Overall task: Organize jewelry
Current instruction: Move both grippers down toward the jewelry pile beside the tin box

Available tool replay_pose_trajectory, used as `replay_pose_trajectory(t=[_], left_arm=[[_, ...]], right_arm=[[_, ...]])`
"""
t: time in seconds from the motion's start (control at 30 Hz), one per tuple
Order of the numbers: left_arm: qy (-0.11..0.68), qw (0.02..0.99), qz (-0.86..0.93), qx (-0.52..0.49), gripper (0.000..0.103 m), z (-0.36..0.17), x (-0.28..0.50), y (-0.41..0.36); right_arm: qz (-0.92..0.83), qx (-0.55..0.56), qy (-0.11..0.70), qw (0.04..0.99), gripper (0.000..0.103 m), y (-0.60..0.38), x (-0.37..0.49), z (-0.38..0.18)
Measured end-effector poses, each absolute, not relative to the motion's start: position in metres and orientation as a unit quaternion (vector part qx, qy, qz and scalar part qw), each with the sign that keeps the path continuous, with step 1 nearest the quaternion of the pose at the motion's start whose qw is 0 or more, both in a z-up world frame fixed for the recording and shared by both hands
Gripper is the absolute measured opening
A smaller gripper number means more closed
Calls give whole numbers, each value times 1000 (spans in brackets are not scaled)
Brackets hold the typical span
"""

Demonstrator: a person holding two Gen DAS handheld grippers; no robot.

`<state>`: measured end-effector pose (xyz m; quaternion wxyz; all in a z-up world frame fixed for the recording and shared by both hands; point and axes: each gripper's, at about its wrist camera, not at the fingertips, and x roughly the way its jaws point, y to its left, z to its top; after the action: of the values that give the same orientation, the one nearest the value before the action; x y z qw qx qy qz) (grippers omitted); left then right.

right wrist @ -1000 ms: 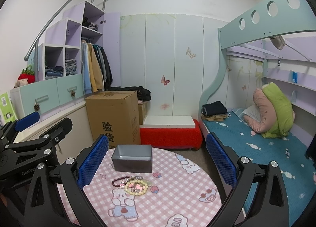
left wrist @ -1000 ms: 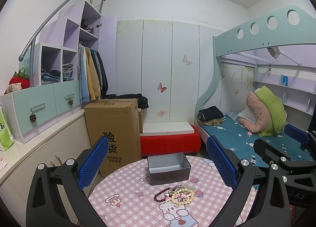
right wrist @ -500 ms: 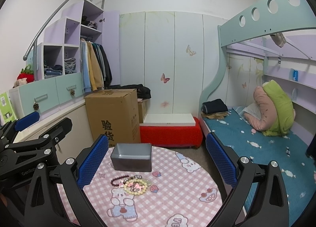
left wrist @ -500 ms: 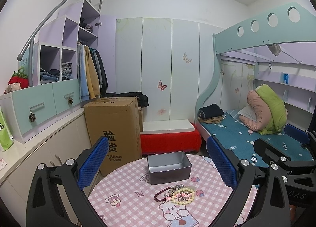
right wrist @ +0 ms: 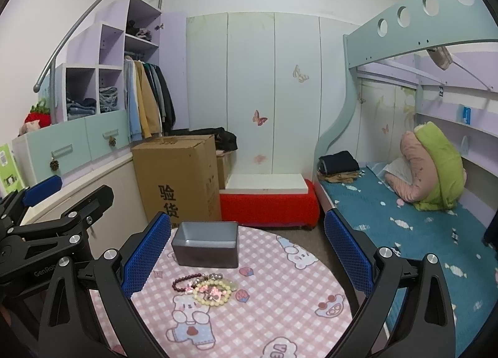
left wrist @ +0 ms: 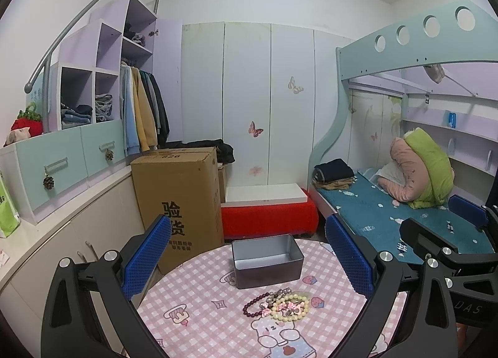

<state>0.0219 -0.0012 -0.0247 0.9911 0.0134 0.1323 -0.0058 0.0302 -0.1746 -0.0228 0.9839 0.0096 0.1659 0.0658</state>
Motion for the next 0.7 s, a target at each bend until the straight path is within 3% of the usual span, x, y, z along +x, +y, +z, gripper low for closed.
replay_pose_trajectory(t=[0.37,0.7], left_arm=[[192,979,-64,-11,96,-60,60,23],[332,943,-25,-16,96,-142,111,57]], right_arm=[[63,11,220,973,96,-175,62,-49],[68,10,364,929,96,-168,127,-147]])
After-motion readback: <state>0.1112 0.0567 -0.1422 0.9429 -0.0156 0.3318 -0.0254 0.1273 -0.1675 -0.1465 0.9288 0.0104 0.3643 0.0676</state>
